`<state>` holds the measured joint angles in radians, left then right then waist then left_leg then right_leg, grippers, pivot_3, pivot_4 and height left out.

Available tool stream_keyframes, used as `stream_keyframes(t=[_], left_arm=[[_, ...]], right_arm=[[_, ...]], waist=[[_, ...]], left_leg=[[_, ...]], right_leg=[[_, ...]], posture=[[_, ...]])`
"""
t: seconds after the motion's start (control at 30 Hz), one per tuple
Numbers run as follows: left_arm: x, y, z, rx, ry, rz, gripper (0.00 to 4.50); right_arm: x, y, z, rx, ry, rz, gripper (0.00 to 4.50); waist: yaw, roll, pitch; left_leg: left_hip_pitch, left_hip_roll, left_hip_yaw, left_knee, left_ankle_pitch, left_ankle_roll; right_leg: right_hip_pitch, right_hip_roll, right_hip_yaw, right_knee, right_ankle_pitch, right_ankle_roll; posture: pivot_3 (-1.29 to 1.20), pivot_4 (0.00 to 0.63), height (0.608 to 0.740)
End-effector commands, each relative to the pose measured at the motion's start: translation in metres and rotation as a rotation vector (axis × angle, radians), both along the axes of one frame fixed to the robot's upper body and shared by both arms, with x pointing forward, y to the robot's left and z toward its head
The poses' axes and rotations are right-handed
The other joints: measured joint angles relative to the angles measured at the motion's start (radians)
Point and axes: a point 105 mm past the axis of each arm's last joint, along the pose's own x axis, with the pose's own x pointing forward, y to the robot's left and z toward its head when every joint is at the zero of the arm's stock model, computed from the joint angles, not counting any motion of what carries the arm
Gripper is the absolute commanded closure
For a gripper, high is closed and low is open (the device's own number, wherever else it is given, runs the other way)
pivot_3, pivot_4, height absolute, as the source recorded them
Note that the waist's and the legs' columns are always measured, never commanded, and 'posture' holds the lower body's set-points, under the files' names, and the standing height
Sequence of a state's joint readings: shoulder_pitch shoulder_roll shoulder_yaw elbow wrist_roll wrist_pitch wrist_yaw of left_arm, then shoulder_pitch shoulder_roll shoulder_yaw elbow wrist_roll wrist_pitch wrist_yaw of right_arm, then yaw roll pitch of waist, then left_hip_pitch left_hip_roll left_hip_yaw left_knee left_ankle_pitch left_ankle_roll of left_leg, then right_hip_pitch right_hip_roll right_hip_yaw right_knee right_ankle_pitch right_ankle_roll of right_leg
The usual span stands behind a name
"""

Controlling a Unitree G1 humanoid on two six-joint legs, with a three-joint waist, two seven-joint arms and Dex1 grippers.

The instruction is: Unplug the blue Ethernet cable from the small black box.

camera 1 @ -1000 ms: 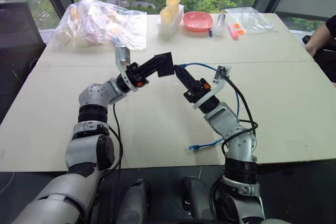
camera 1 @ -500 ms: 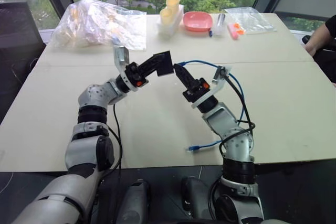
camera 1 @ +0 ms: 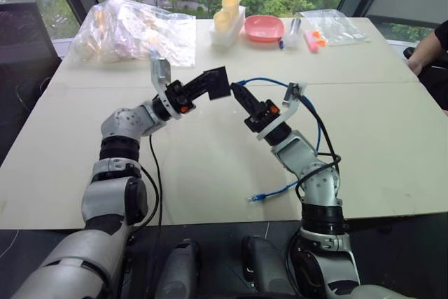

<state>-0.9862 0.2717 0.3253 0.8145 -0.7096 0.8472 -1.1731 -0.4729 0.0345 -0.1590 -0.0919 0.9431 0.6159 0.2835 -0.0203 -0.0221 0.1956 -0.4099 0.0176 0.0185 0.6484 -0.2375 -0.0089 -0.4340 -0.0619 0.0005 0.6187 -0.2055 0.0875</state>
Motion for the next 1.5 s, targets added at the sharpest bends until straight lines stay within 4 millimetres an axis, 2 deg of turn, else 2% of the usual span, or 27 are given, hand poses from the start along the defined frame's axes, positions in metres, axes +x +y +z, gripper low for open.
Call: stream_keyframes(t=[0.03, 0.13, 0.27, 0.57, 1.03, 1.13, 1.27, 1.3, 1.5], left_arm=[[0.0, 0.012, 0.008, -0.019, -0.051, 0.031, 3.97], [-0.001, 0.005, 0.01, -0.037, -0.051, 0.012, 3.97], [-0.003, 0.005, 0.012, -0.056, -0.046, 0.0, 3.97], [-0.014, 0.001, 0.008, -0.057, -0.046, -0.069, 3.97], [-0.016, -0.003, 0.004, -0.059, -0.029, -0.083, 3.97], [-0.017, -0.004, 0.003, -0.058, -0.027, -0.085, 3.97], [-0.016, -0.004, 0.003, -0.056, -0.025, -0.083, 3.97], [-0.016, -0.003, 0.003, -0.056, -0.025, -0.081, 3.97], [-0.013, -0.002, 0.003, -0.055, -0.023, -0.059, 3.97]], right_arm=[[0.002, -0.03, 0.007, -0.064, -0.084, -0.165, 4.47], [-0.005, -0.016, 0.002, -0.109, -0.105, -0.106, 3.34], [-0.013, -0.008, -0.001, -0.108, -0.104, -0.036, 1.4], [-0.021, -0.003, 0.007, 0.036, -0.084, 0.032, 1.4], [-0.023, 0.005, 0.004, 0.037, -0.076, 0.061, 1.4], [-0.024, 0.006, 0.003, 0.034, -0.075, 0.065, 2.3], [-0.024, 0.007, 0.002, 0.036, -0.076, 0.066, 4.28], [-0.024, 0.008, 0.002, 0.037, -0.077, 0.067, 4.46], [-0.025, 0.011, 0.0, 0.02, -0.074, 0.077, 4.46]], waist=[[0.001, 0.0, 0.0], [0.004, 0.0, 0.0], [0.003, 0.0, 0.0], [0.002, 0.0, 0.0], [0.002, 0.0, 0.0], [0.002, 0.0, 0.0], [0.002, 0.0, 0.0], [0.003, 0.0, 0.0], [0.003, 0.0, 0.0]], left_leg=[[0.0, 0.0, 0.0, 0.0, 0.0, 0.0], [0.0, 0.0, 0.0, 0.0, 0.0, 0.0], [-0.001, 0.0, 0.0, 0.0, 0.0, 0.0], [0.0, 0.0, 0.0, 0.0, 0.0, 0.0], [0.0, 0.0, 0.0, 0.0, 0.0, 0.0], [0.0, 0.0, 0.0, 0.0, 0.0, 0.0], [0.0, 0.0, 0.0, 0.0, 0.0, 0.0], [0.0, 0.0, 0.0, 0.0, 0.0, 0.0], [0.0, 0.0, 0.0, 0.0, 0.0, 0.0]], right_leg=[[0.0, 0.0, 0.0, 0.0, 0.0, 0.0], [0.0, 0.0, 0.0, 0.0, 0.0, 0.0], [0.0, 0.0, 0.0, -0.001, 0.0, 0.0], [0.0, 0.0, 0.0, 0.0, 0.0, 0.0], [0.0, 0.0, 0.0, -0.001, 0.0, 0.0], [0.0, 0.0, 0.0, -0.001, 0.0, 0.0], [0.0, 0.0, 0.0, -0.001, 0.0, 0.0], [0.0, 0.0, 0.0, -0.001, 0.0, 0.0], [0.0, 0.0, 0.0, -0.001, 0.0, 0.0]], posture=[[0.0, 0.15, 0.74], [0.0, 0.15, 0.74], [0.0, 0.15, 0.74], [0.0, 0.15, 0.74], [0.0, 0.15, 0.74], [0.0, 0.15, 0.74], [0.0, 0.15, 0.74], [0.0, 0.15, 0.74], [0.0, 0.15, 0.74]])
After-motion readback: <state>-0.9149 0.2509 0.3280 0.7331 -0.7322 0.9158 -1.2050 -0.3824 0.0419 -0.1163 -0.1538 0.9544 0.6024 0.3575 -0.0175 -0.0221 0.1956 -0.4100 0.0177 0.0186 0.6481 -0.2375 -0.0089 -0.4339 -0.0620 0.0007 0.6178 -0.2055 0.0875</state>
